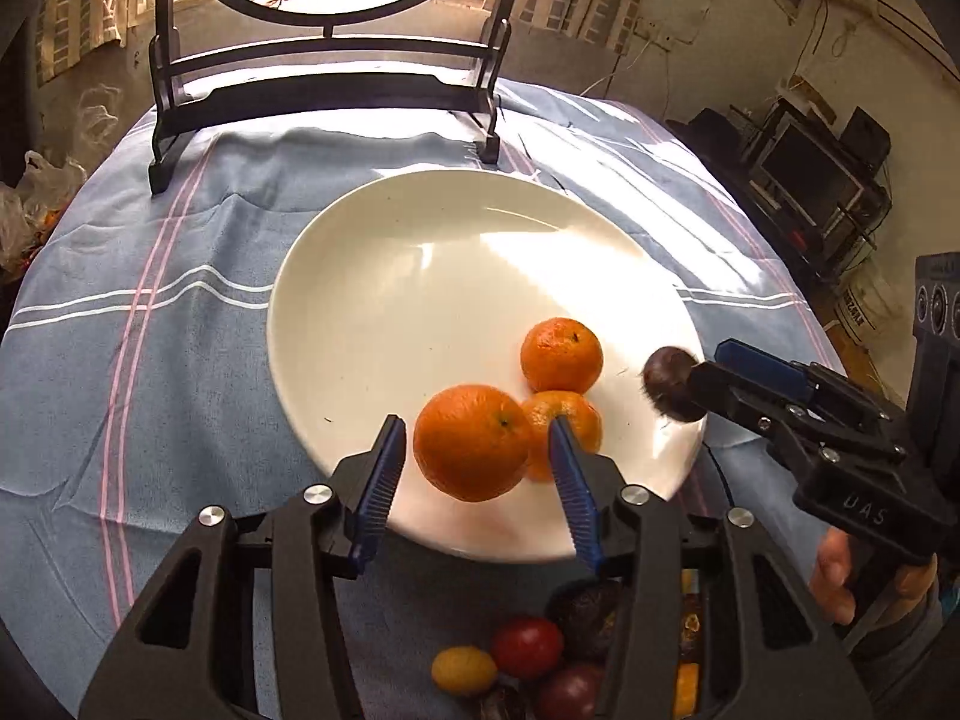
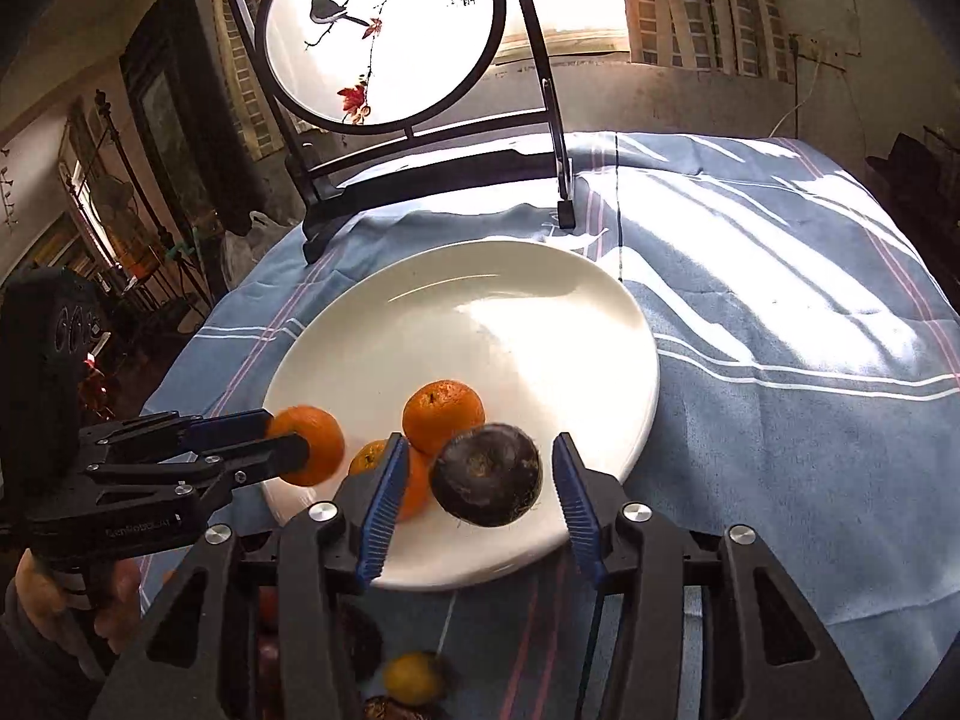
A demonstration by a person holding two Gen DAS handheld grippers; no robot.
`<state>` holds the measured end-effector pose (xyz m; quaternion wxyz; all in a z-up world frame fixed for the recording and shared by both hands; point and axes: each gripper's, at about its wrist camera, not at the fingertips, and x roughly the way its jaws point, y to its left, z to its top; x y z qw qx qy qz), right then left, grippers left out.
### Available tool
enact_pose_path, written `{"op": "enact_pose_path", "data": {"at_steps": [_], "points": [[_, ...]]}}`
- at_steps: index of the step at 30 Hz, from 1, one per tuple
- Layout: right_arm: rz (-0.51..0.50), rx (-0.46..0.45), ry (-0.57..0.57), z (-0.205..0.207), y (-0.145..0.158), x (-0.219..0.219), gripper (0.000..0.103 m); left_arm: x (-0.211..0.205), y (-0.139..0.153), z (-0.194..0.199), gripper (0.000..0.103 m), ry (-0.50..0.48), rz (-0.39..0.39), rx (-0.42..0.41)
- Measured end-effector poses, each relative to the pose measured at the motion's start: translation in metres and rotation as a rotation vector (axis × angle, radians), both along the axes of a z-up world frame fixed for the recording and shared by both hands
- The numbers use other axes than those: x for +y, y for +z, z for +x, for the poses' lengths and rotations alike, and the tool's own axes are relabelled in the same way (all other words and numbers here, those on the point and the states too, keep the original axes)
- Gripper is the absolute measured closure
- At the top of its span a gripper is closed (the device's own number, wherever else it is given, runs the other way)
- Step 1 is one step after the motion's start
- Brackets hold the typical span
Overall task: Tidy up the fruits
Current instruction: 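Place the orange and brown fruit onto the white plate, opening both tools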
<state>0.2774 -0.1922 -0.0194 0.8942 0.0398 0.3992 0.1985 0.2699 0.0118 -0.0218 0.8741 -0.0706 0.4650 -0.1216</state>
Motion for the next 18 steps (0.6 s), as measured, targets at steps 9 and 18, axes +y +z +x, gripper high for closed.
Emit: {"op": "enact_pose_path", "data": {"at_steps": [9,18], "points": [[-0.024,-0.054,0.038,-0.079,0.005,-0.017,0.045,0.028,0.024,-0.085,0.041,-0.008,0.025,-0.11],[0.041,-0.023,0.049,-0.15,-0.027,-0.041,0.044,0.071,-0.015,-0.159,0.039,0.053,0.106,-0.077]]}}
